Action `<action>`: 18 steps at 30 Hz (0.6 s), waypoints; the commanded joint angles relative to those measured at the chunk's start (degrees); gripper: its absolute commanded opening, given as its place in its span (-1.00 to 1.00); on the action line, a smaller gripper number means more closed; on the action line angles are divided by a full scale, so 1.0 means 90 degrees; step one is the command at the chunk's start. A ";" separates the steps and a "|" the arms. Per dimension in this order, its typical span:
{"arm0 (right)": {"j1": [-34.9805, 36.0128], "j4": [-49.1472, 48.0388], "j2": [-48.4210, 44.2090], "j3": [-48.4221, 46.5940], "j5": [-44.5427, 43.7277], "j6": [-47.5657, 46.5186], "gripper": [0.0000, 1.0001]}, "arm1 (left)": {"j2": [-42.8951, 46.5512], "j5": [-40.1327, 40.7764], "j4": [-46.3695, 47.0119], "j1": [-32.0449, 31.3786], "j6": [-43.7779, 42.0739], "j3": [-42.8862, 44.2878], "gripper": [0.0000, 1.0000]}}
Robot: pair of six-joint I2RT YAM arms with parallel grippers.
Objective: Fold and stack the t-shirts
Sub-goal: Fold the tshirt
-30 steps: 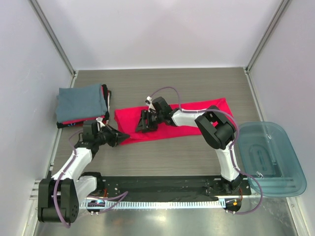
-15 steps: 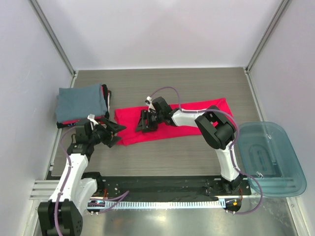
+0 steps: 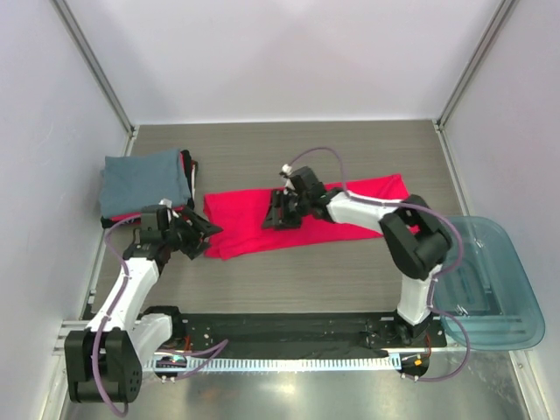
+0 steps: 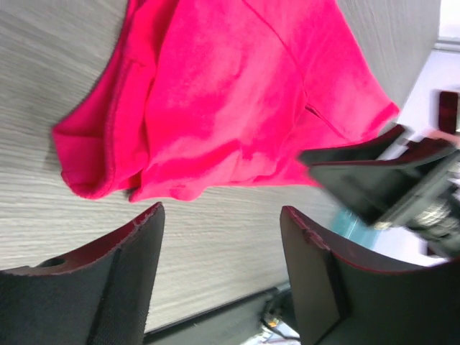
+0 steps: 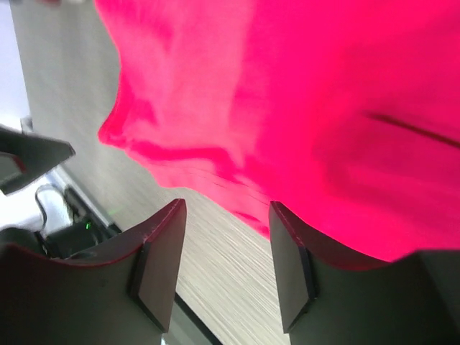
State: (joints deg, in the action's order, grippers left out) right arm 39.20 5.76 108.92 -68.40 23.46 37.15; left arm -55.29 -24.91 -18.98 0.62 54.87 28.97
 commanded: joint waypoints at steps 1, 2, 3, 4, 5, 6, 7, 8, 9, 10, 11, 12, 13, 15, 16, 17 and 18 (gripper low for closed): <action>-0.0652 0.0540 -0.1105 0.0459 -0.0838 -0.0377 0.09 | 0.0341 0.0617 0.0098 -0.0438 -0.0228 0.0101 0.35; -0.0799 0.0648 -0.1271 0.0587 -0.1052 -0.0426 0.03 | 0.0526 0.0832 0.0068 -0.0537 -0.0218 0.0092 0.36; -0.0936 0.0765 -0.1679 0.0859 -0.1509 -0.0445 -0.02 | 0.0624 0.1211 0.0049 -0.0760 -0.0199 0.0101 0.36; -0.1257 0.0998 -0.1866 0.0988 -0.1842 -0.0465 -0.07 | 0.0693 0.1398 0.0010 -0.0859 -0.0121 0.0082 0.38; -0.1405 0.1088 -0.2091 0.1134 -0.2106 -0.0523 -0.22 | 0.0800 0.1545 -0.0019 -0.0967 -0.0111 0.0072 0.38; -0.1561 0.1147 -0.2286 0.1406 -0.2573 -0.0553 -0.38 | 0.0830 0.1866 -0.0039 -0.1151 -0.0091 0.0082 0.39; -0.1688 0.1234 -0.2694 0.1534 -0.2984 -0.0563 -0.49 | 0.0850 0.1995 -0.0068 -0.1211 -0.0081 0.0072 0.41; -0.1922 0.1274 -0.2882 0.1661 -0.3201 -0.0563 -0.59 | 0.0898 0.2112 -0.0117 -0.1241 -0.0081 0.0072 0.43; -0.2011 0.1293 -0.3039 0.1846 -0.3541 -0.0573 -0.77 | 0.0899 0.2316 -0.0146 -0.1241 -0.0072 0.0053 0.45; -0.2089 0.1400 -0.3292 0.1897 -0.3699 -0.0573 -0.87 | 0.0909 0.2376 -0.0176 -0.1251 -0.0052 0.0043 0.51; -0.2216 0.1498 -0.3371 0.1936 -0.3923 -0.0563 -0.97 | 0.0918 0.2406 -0.0176 -0.1251 0.0025 -0.0015 0.60; -0.2256 0.1586 -0.3450 0.1955 -0.4119 -0.0495 -0.98 | 0.0918 0.2387 -0.0137 -0.1241 0.0094 -0.0074 0.65; -0.2295 0.1790 -0.3489 0.1946 -0.4517 -0.0466 -0.98 | 0.0918 0.2174 0.0201 -0.1241 0.0162 -0.0181 0.59; -0.2393 0.2325 -0.3528 0.1878 -0.5133 0.0000 -0.98 | 0.0860 0.1996 0.0390 -0.1241 0.0348 -0.0367 0.52; -0.2402 0.2551 -0.3509 0.1829 -0.6016 0.0245 -0.97 | 0.0840 0.1909 0.0429 -0.1251 0.0397 -0.0387 0.47; -0.2431 0.2698 -0.3461 0.1800 -0.6276 0.0364 -0.98 | 0.0821 0.1898 0.0430 -0.1261 0.0407 -0.0406 0.47; -0.2519 0.2777 -0.3431 0.1790 -0.6472 0.0404 -0.98 | 0.0801 0.1898 0.0439 -0.1280 0.0417 -0.0416 0.47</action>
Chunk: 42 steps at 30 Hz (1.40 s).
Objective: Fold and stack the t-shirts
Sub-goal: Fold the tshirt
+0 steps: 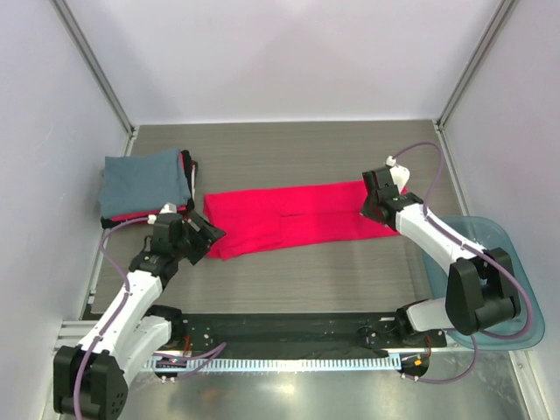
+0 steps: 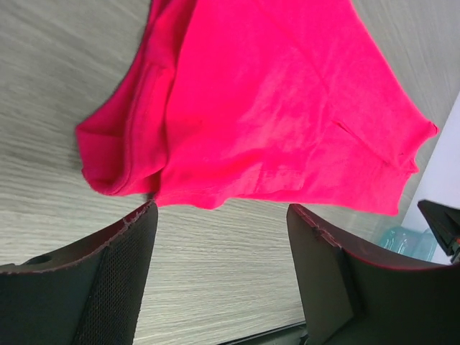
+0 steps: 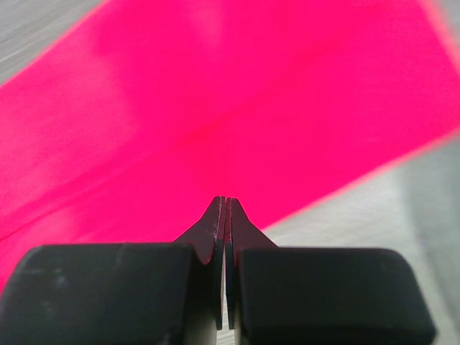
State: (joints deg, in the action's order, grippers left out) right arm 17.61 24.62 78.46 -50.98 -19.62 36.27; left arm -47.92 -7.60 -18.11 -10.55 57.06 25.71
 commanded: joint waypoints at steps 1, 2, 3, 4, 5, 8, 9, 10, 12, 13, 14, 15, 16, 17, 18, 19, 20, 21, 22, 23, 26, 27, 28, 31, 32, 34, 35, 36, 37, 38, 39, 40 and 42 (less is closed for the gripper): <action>-0.0178 0.0731 0.0003 -0.0136 -0.1833 0.0540 -0.98 | -0.0017 -0.0016 0.0342 -0.0068 0.0203 -0.0074 0.46; -0.0276 0.0731 0.0061 -0.0127 -0.1834 0.0569 -0.98 | -0.0008 0.0072 0.0352 -0.0107 0.0252 -0.0103 0.46; -0.0470 0.0741 0.0207 -0.0146 -0.1815 0.0598 -0.98 | -0.0007 0.0159 0.0352 -0.0224 0.0339 -0.0152 0.45; -0.0597 0.0750 0.0305 -0.0175 -0.1757 0.0628 -0.98 | -0.0017 0.0238 0.0391 -0.0302 0.0388 -0.0171 0.45; -0.0695 0.0741 0.0393 -0.0204 -0.1563 0.0638 -0.98 | -0.0027 0.0374 0.0401 -0.0371 0.0418 -0.0172 0.44; -0.0930 0.0712 0.0745 -0.0292 -0.1580 0.0784 -0.98 | -0.0105 0.0599 0.0459 -0.0644 0.0652 -0.0191 0.42; -0.0969 0.0683 0.0900 -0.0341 -0.1590 0.0804 -0.98 | -0.0124 0.0677 0.0479 -0.0790 0.0720 -0.0211 0.41; -0.1047 0.0682 0.1008 -0.0361 -0.1571 0.0881 -0.98 | -0.0154 0.0746 0.0518 -0.0868 0.0846 -0.0230 0.41; -0.1087 0.0663 0.1184 -0.0448 -0.1532 0.0969 -0.98 | -0.0261 0.1037 0.0557 -0.1132 0.0955 -0.0240 0.41; -0.1116 0.0653 0.1378 -0.0468 -0.1502 0.0999 -0.98 | -0.0310 0.1117 0.0586 -0.1210 0.1081 -0.0250 0.41; -0.1126 0.0643 0.1458 -0.0488 -0.1483 0.1067 -0.98 | -0.0426 0.1214 0.0615 -0.1366 0.1140 -0.0259 0.41; -0.1116 0.0624 0.1565 -0.0526 -0.1424 0.1067 -0.98 | -0.0514 0.1283 0.0664 -0.1425 0.1189 -0.0269 0.41; -0.1116 0.0633 0.1643 -0.0536 -0.1376 0.1067 -0.99 | -0.0593 0.1380 0.0742 -0.1455 0.1248 -0.0279 0.42; -0.1116 0.0624 0.1760 -0.0537 -0.1346 0.1096 -0.98 | -0.0661 0.1400 0.0791 -0.1465 0.1335 -0.0308 0.42; -0.1116 0.0595 0.1790 -0.0488 -0.1288 0.1116 -0.98 | -0.0855 0.1430 0.0820 -0.1465 0.1384 -0.0308 0.42; -0.1116 0.0604 0.1800 -0.0468 -0.1297 0.1126 -0.98 | -0.0954 0.1498 0.0879 -0.1475 0.1414 -0.0308 0.42; -0.1116 0.0594 0.1820 -0.0439 -0.1287 0.1136 -0.98 | -0.1061 0.1547 0.0908 -0.1475 0.1453 -0.0260 0.42; -0.1116 0.0575 0.1829 -0.0381 -0.1297 0.1165 -0.98 | -0.1236 0.1595 0.0918 -0.1465 0.1492 -0.0240 0.41; -0.1126 0.0575 0.1839 -0.0351 -0.1297 0.1155 -0.98 | -0.1344 0.1712 0.0928 -0.1465 0.1521 -0.0221 0.40; -0.1116 0.0575 0.1839 -0.0341 -0.1307 0.1155 -0.98 | -0.1432 0.1781 0.0938 -0.1465 0.1551 -0.0191 0.40; -0.1126 0.0565 0.1888 -0.0273 -0.1229 0.1204 -0.98 | -0.1764 0.1937 0.1006 -0.1465 0.1648 -0.0045 0.39; -0.1116 0.0546 0.1946 -0.0244 -0.1190 0.1204 -0.98 | -0.1872 0.1967 0.1006 -0.1475 0.1687 0.0023 0.39; -0.1116 0.0555 0.1976 -0.0234 -0.1151 0.1204 -0.98 | -0.2066 0.1977 0.1045 -0.1465 0.1765 0.0053 0.39; -0.1116 0.0546 0.2015 -0.0107 -0.0887 0.1224 -0.98 | -0.2379 0.2103 0.1094 -0.1465 0.1834 0.0238 0.40; -0.1116 0.0545 0.1976 -0.0039 -0.0829 0.1233 -0.98 | -0.2603 0.2142 0.1133 -0.1465 0.1834 0.0297 0.39; -0.1116 0.0565 0.1763 0.0166 -0.0702 0.1253 -0.98 | -0.2838 0.2357 0.1211 -0.1465 0.1815 0.0520 0.40; -0.1116 0.0555 0.1684 0.0234 -0.0663 0.1205 -0.98 | -0.3100 0.2454 0.1221 -0.1465 0.1815 0.0609 0.39; -0.1116 0.0555 0.1586 0.0341 -0.0595 0.1166 -0.98 | -0.3267 0.2581 0.1240 -0.1455 0.1795 0.0697 0.36; -0.1116 0.0575 0.1460 0.0371 -0.0516 0.1117 -0.98 | -0.3404 0.2640 0.1386 -0.1446 0.1756 0.0804 0.34; -0.1116 0.0604 0.1401 0.0401 -0.0438 0.1020 -0.98 | -0.3725 0.2679 0.1532 -0.1445 0.1688 0.0950 0.32; -0.1116 0.0710 0.1361 0.0430 -0.0283 0.0999 -0.98 | -0.3892 0.2728 0.1717 -0.1445 0.1688 0.1058 0.27; -0.1107 0.0760 0.1313 0.0459 -0.0223 0.0989 -0.98 | -0.4058 0.2825 0.1796 -0.1426 0.1697 0.1165 0.24; -0.0952 0.0790 0.1039 0.0644 -0.0077 0.0980 -0.98 | -0.4662 0.2875 0.1953 -0.1387 0.1561 0.1623 0.14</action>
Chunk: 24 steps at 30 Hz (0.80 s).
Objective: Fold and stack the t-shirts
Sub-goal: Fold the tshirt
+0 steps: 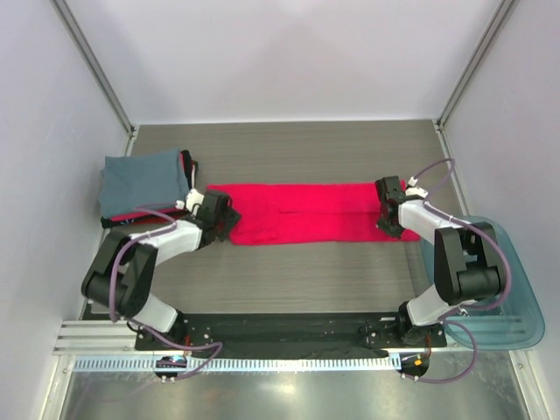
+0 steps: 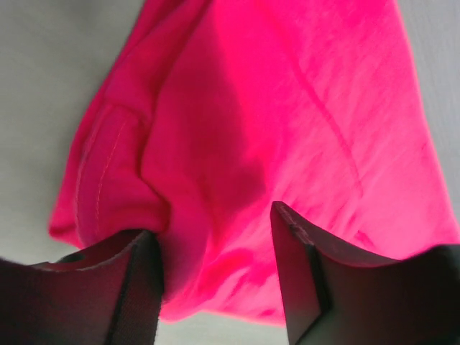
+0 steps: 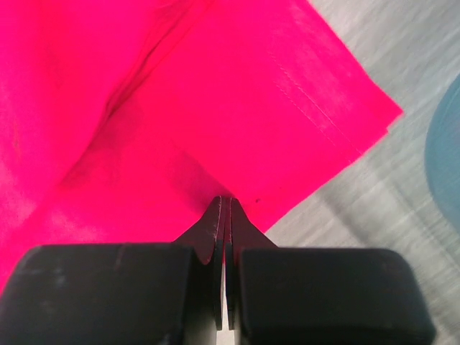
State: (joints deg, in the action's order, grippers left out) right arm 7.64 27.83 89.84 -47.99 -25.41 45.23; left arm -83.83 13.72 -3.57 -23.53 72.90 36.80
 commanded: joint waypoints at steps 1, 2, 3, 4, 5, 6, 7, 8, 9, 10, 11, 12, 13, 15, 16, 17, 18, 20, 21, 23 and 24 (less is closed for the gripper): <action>0.0215 0.0433 -0.0343 0.0380 0.0635 -0.0006 -0.98 | -0.0917 0.0546 0.0348 0.0075 -0.0229 0.0578 0.10; 0.0428 0.0471 -0.0518 0.0516 0.0684 0.0023 -0.98 | -0.1142 0.0517 0.0358 0.0104 -0.0355 0.1053 0.01; 0.0566 0.0472 -0.0607 0.0566 0.0752 0.0062 -0.98 | -0.1618 0.0469 0.0339 0.0143 -0.0405 0.1290 -0.02; 0.0761 0.0491 -0.0666 0.0615 0.0888 0.0110 -0.98 | -0.1835 0.0420 0.0348 0.0173 -0.0434 0.1563 -0.04; 0.0956 0.0530 -0.0753 0.0644 0.0938 0.0208 -0.98 | -0.2050 0.0429 0.0368 0.0221 -0.0502 0.1798 -0.06; 0.1499 0.0559 -0.0783 0.0722 0.1045 0.0363 -0.98 | -0.2507 0.0429 0.0580 0.0231 -0.0657 0.2293 -0.13; 0.1785 0.0540 -0.0803 0.0732 0.1404 0.0471 -0.98 | -0.2685 0.0342 0.0718 0.0270 -0.0785 0.2530 -0.17; 0.2088 0.0559 -0.0803 0.0732 0.1523 0.0598 -0.98 | -0.2910 0.0332 0.1077 0.0271 -0.0941 0.2755 -0.22; 0.2854 0.0550 -0.0813 0.0713 0.1621 0.0744 -0.98 | -0.3096 0.0303 0.1206 0.0271 -0.1174 0.3241 -0.22; 0.3229 0.0530 -0.0793 0.0674 0.1680 0.1113 -0.98 | -0.3561 0.0254 0.1295 0.0290 -0.1273 0.3526 -0.22; 0.3688 0.0463 -0.0774 0.0538 0.1768 0.1291 -0.98 | -0.3788 0.0137 0.1325 0.0309 -0.1419 0.3906 -0.22; 0.4060 0.0404 -0.0648 0.0431 0.1807 0.1486 -0.98 | -0.4032 0.0040 0.1257 0.0310 -0.1662 0.4683 -0.24; 0.4798 0.0297 -0.0550 0.0304 0.1866 0.1681 -0.98 | -0.4596 -0.0048 0.1111 0.0339 -0.1752 0.5174 -0.24; 0.5262 -0.0025 -0.0151 -0.0203 0.2246 0.1713 -0.98 | -0.5194 -0.0458 0.0788 0.0358 -0.1860 0.6508 -0.24; 0.5613 -0.0191 -0.0042 -0.0389 0.2460 0.1645 -0.98 | -0.5487 -0.0643 0.0749 0.0378 -0.1880 0.6904 -0.28; 0.5693 -0.0473 0.0046 -0.0729 0.2733 0.1393 -0.98 | -0.6060 -0.0771 0.0681 0.0397 -0.1870 0.7275 -0.29; 0.5743 -0.0630 0.0056 -0.0849 0.3025 0.1274 -0.98 | -0.6337 -0.1033 0.0671 0.0417 -0.1851 0.7704 -0.29; 0.5733 -0.0778 -0.0255 -0.1083 0.2922 0.1011 -0.97 | -0.7116 -0.1308 0.0554 0.0495 -0.1783 0.8896 -0.28; 0.5666 -0.0769 -0.0382 -0.1142 0.2853 0.0864 -0.98 | -0.7353 -0.1502 0.0534 0.0534 -0.1714 0.9248 -0.28; 0.5210 -0.0711 -0.0763 -0.1279 0.2852 0.0368 -0.90 | -0.8015 -0.1874 0.0573 0.0641 -0.1452 1.0192 -0.28; 0.4964 -0.0642 -0.0860 -0.1289 0.2891 0.0268 -0.88 | -0.8222 -0.1991 0.0573 0.0671 -0.1382 1.0469 -0.28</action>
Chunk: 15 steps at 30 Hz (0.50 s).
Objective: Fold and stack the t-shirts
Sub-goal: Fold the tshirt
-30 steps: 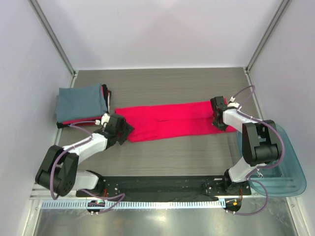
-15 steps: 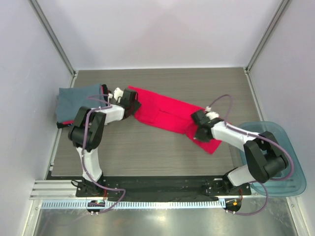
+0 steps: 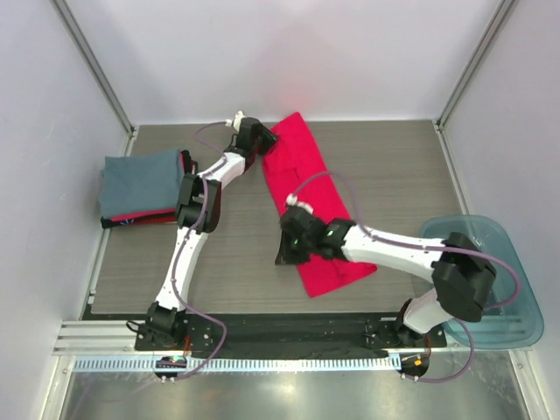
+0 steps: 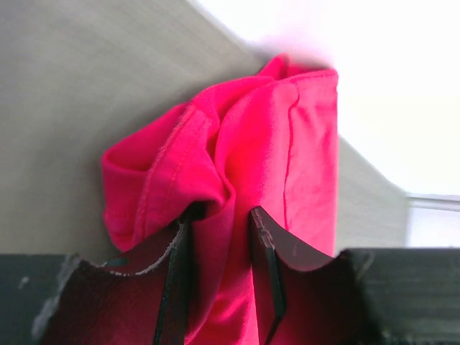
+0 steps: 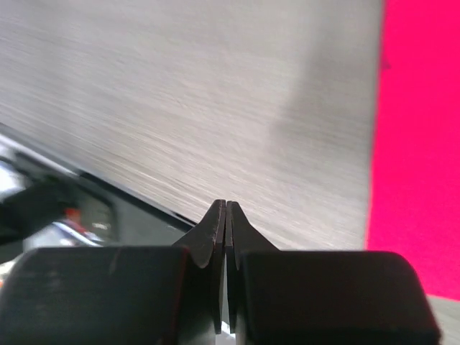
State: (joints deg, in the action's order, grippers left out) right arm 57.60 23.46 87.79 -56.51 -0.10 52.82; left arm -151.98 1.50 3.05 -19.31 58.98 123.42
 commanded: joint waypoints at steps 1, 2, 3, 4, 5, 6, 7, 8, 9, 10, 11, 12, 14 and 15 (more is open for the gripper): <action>-0.0957 -0.0127 -0.0769 -0.0342 0.0253 -0.0672 -0.88 | -0.0826 -0.0674 -0.0153 0.0260 0.0252 0.1128 -0.28; -0.1609 -0.0146 -0.0828 -0.0284 0.0410 -0.0818 -0.88 | -0.0954 -0.0694 -0.0066 0.0280 0.0369 0.1440 -0.28; -0.2012 -0.0136 -0.0828 -0.0274 0.0508 -0.1023 -0.85 | -0.1168 -0.0694 0.0060 0.0300 0.0428 0.1550 -0.27; -0.2315 -0.0136 -0.0819 -0.0274 0.0741 -0.1160 -0.82 | -0.1208 -0.0752 0.0245 0.0310 0.0477 0.1561 -0.25; -0.2579 -0.0175 -0.0770 -0.0303 0.0840 -0.1326 -0.76 | -0.1257 -0.0752 0.0586 0.0319 0.0497 0.1561 -0.13; -0.2978 -0.0175 -0.0731 -0.0342 0.0812 -0.1656 -0.62 | -0.1267 -0.0810 0.0686 0.0329 0.0468 0.1570 -0.04; -0.3098 -0.0166 -0.0682 -0.0390 0.0435 -0.1795 -0.52 | -0.1209 -0.0869 0.0735 0.0329 0.0420 0.1551 0.09; -0.3216 -0.0088 -0.0605 -0.0449 0.0267 -0.1883 -0.31 | -0.1131 -0.0860 0.0774 0.0329 0.0361 0.1493 0.33; -0.3362 -0.0088 -0.0546 -0.0449 0.0159 -0.1991 -0.22 | -0.1024 -0.0850 0.0852 0.0329 0.0206 0.1222 0.43; -0.3441 -0.0049 -0.0497 -0.0440 0.0041 -0.2108 -0.12 | -0.0685 -0.0831 0.0940 0.0339 0.0088 0.0997 0.53; -0.3499 0.0058 -0.0448 -0.0420 0.0040 -0.2157 -0.02 | -0.0498 -0.0811 0.1066 0.0368 0.0010 0.0791 0.67; -0.3548 0.0078 -0.0380 -0.0382 -0.0192 -0.2206 -0.01 | -0.0293 -0.0782 0.1067 0.0426 -0.0184 0.0412 0.73; -0.3549 0.0205 -0.0360 -0.0226 -0.0475 -0.2275 0.00 | 0.0312 -0.0685 0.0603 0.0534 -0.0293 0.0136 0.78; -0.3549 0.0254 -0.0389 -0.0167 -0.0613 -0.2265 -0.01 | 0.0527 -0.0674 0.0386 0.0699 -0.0216 -0.0058 0.81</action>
State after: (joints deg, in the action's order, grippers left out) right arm 25.63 23.53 84.53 -58.52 -0.80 35.94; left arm -154.91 -5.63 11.81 -15.92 59.88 126.45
